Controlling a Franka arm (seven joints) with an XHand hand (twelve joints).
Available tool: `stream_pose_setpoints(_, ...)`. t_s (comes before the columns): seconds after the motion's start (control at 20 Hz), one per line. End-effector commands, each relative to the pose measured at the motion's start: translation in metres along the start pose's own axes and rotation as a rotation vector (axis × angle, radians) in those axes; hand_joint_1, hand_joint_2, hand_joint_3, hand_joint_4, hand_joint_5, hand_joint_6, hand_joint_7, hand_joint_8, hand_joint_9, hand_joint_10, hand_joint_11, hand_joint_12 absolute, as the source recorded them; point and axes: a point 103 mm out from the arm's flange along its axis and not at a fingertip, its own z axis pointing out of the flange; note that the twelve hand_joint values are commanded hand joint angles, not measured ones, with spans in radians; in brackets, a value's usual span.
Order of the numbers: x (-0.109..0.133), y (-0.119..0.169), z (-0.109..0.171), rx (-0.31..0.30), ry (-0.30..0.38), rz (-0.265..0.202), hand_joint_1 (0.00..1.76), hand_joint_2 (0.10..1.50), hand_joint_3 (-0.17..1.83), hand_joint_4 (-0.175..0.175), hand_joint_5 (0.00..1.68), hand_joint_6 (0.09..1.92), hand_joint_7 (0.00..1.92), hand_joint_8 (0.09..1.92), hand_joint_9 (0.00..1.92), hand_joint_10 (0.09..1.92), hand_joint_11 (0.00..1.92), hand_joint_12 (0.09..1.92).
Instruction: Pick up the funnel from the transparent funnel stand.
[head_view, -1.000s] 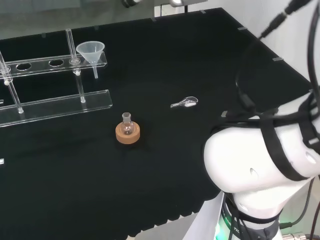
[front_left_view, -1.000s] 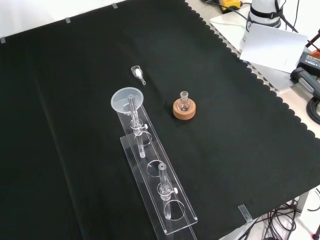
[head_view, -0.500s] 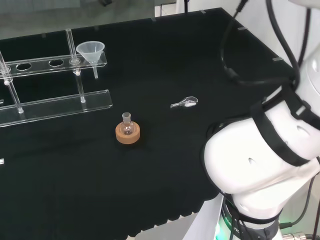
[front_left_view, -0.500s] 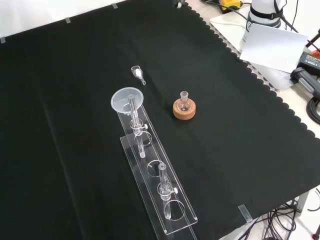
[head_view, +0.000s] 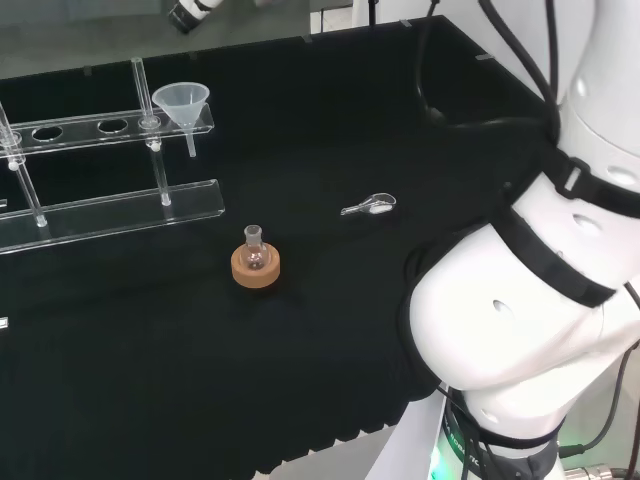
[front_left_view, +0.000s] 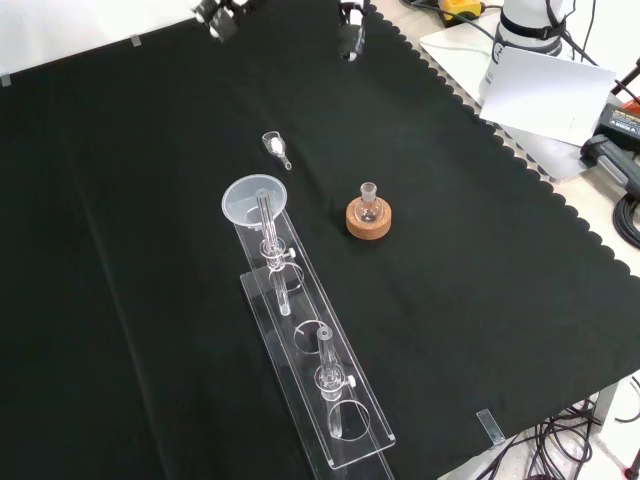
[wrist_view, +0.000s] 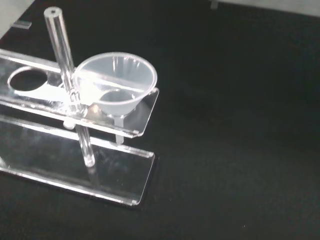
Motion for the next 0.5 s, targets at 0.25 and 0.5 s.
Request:
stream_pose_setpoints(0.25, 0.026, 0.031, 0.017, 0.252, -0.085, -0.099, 0.55, 0.61, 0.03, 0.040, 0.00, 0.09, 0.00, 0.09, 0.00, 0.09, 0.00, 0.90)
stream_pose_setpoints(0.5, 0.041, 0.050, 0.027, 0.299, -0.100, -0.103, 0.55, 0.61, 0.03, 0.035, 0.00, 0.09, 0.00, 0.09, 0.00, 0.09, 0.00, 0.90)
